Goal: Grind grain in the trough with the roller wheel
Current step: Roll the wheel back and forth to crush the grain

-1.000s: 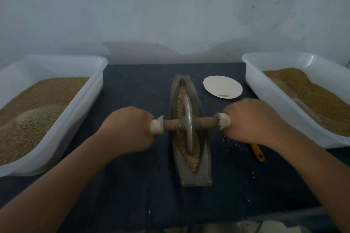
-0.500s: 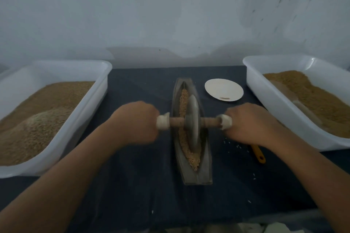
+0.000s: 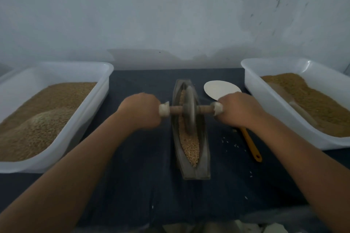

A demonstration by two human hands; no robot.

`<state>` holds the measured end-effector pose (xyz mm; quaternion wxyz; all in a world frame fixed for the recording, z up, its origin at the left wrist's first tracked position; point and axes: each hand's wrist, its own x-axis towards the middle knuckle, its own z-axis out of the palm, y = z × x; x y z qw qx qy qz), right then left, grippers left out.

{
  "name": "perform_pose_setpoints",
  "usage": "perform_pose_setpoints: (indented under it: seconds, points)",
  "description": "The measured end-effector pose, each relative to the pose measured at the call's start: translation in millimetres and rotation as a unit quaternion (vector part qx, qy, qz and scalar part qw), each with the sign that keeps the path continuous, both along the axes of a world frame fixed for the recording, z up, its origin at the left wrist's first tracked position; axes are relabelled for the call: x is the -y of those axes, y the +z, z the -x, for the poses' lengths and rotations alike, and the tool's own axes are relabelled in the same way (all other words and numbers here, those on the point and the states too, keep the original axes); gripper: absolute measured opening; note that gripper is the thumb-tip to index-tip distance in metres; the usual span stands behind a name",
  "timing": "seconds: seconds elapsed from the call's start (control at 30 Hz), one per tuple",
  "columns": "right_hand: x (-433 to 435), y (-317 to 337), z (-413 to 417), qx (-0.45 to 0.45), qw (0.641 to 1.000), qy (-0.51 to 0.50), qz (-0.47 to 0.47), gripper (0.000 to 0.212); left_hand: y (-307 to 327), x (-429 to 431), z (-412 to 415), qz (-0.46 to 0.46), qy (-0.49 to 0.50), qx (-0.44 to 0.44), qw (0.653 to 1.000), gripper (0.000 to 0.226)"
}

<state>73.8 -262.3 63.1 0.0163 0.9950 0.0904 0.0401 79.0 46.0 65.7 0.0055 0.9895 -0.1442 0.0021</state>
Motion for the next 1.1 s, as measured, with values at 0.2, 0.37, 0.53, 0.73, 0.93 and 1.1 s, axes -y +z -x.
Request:
perform_pose_setpoints:
  seconds: [0.2, 0.37, 0.53, 0.73, 0.93, 1.1]
  points:
    - [15, -3, 41, -0.014, 0.998, 0.053, 0.000, 0.044, -18, -22, 42, 0.028, -0.030, -0.048, 0.998, 0.023]
    - [-10, -3, -19, 0.165, 0.986, 0.021, 0.018, 0.031, -9, -2, -30, 0.041, 0.034, -0.034, 0.998, 0.025]
    - [-12, 5, -21, 0.137, 0.990, 0.000, 0.021, 0.033, -4, 4, -27, 0.034, 0.041, 0.008, 0.999, 0.024]
    - [9, -5, 66, 0.106, 0.992, 0.071, -0.001, 0.033, -24, -20, 67, 0.005, -0.012, 0.066, 0.998, 0.025]
    - [-4, -12, 12, 0.085, 0.996, -0.025, 0.006, 0.035, -14, 0, 3, -0.009, 0.030, 0.084, 0.996, 0.025]
    - [-13, -8, -10, 0.074, 0.996, -0.053, -0.017, 0.042, -2, 9, -28, -0.014, 0.036, 0.086, 0.996, 0.024]
